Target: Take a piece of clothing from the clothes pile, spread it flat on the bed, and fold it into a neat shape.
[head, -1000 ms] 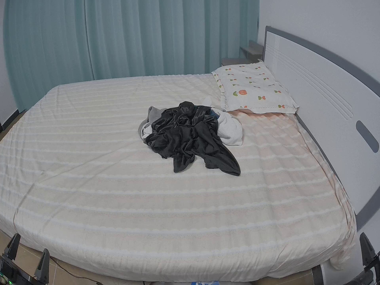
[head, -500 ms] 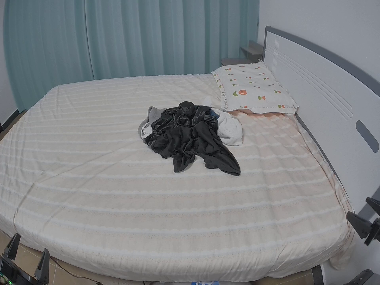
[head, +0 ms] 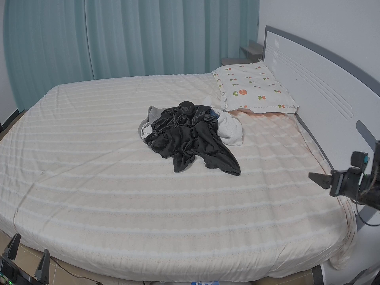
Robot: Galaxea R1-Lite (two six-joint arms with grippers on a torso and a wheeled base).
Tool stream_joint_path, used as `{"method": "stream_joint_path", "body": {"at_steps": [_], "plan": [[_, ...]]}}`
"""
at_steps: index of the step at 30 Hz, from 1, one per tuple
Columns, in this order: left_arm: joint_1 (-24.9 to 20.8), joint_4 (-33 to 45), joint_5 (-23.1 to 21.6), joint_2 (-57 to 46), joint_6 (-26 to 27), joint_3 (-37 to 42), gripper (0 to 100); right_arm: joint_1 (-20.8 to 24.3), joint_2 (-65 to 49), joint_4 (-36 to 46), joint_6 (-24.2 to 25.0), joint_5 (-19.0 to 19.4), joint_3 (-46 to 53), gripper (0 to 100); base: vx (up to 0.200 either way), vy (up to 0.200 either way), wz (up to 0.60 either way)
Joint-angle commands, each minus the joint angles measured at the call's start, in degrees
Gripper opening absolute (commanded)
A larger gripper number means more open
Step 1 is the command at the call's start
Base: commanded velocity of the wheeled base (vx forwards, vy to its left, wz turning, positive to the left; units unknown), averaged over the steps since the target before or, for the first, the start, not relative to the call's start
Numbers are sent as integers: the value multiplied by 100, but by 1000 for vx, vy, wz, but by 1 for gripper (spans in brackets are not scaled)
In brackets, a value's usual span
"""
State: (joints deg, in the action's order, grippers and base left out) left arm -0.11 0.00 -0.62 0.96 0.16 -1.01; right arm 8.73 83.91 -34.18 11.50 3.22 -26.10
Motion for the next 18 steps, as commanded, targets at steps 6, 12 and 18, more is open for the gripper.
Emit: {"method": "stream_joint_path", "body": {"at_steps": [6, 12, 18], "plan": [[-7, -9, -26, 9, -7, 101, 100, 859, 5065, -1425, 995, -779, -3419, 100, 0, 0, 0], [2, -9, -26, 18, -7, 101, 100, 1070, 5768, -1108, 1347, -1060, -4377, 100, 0, 0, 0], [2, 0, -17, 9, 2, 101, 100, 1166, 6190, -686, 1426, -1069, -5107, 100, 0, 0, 0]]}}
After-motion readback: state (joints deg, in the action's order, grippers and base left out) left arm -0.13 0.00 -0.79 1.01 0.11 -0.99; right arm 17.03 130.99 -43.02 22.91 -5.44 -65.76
